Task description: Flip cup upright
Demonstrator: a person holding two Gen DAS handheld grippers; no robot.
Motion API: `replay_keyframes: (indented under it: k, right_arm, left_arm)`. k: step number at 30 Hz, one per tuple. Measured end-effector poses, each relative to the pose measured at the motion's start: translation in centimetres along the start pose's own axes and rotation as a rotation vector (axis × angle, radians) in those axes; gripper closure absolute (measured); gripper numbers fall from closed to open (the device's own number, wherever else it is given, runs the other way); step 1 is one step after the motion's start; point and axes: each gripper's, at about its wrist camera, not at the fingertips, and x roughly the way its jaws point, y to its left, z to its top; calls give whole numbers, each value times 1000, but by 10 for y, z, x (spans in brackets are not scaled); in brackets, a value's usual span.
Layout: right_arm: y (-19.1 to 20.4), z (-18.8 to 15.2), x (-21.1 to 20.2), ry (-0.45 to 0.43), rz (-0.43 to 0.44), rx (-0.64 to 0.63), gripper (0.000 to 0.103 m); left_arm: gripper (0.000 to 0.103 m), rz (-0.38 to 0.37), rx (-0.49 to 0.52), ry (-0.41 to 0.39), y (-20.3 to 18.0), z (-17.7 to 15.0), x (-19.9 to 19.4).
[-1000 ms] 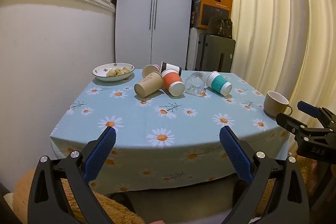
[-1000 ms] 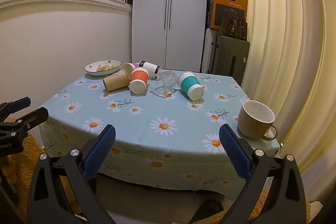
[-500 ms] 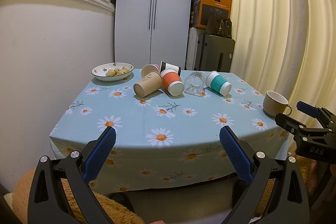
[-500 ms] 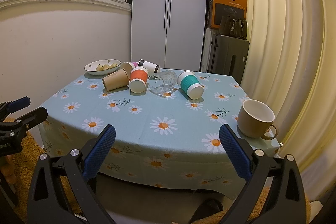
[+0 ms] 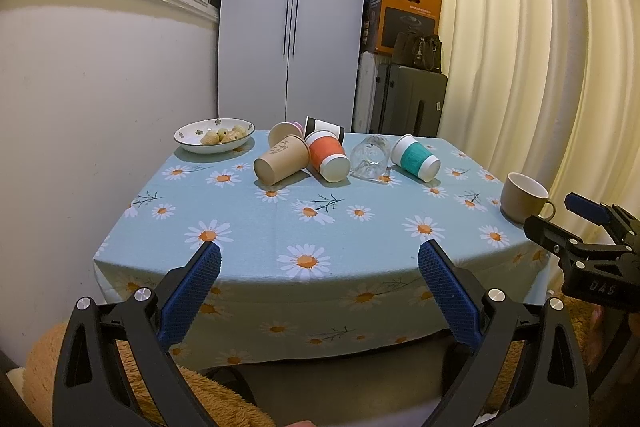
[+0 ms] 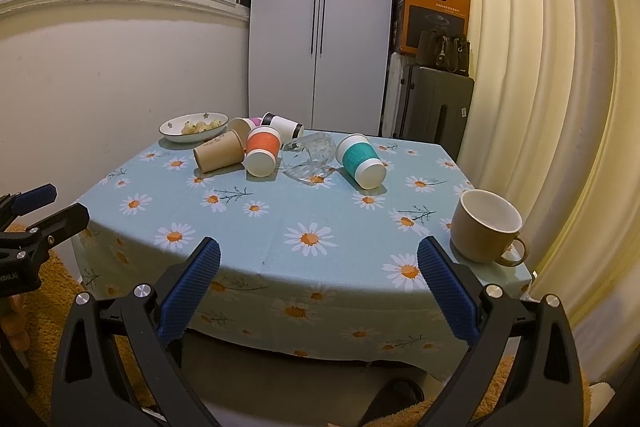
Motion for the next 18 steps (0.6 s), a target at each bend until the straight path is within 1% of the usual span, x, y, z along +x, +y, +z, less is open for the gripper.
replay_keyframes:
  k: [18]
  right_arm:
    - [0,1,0,5,0,0,5]
  left_arm:
    - [7,-5,-3,1,1,0,-1]
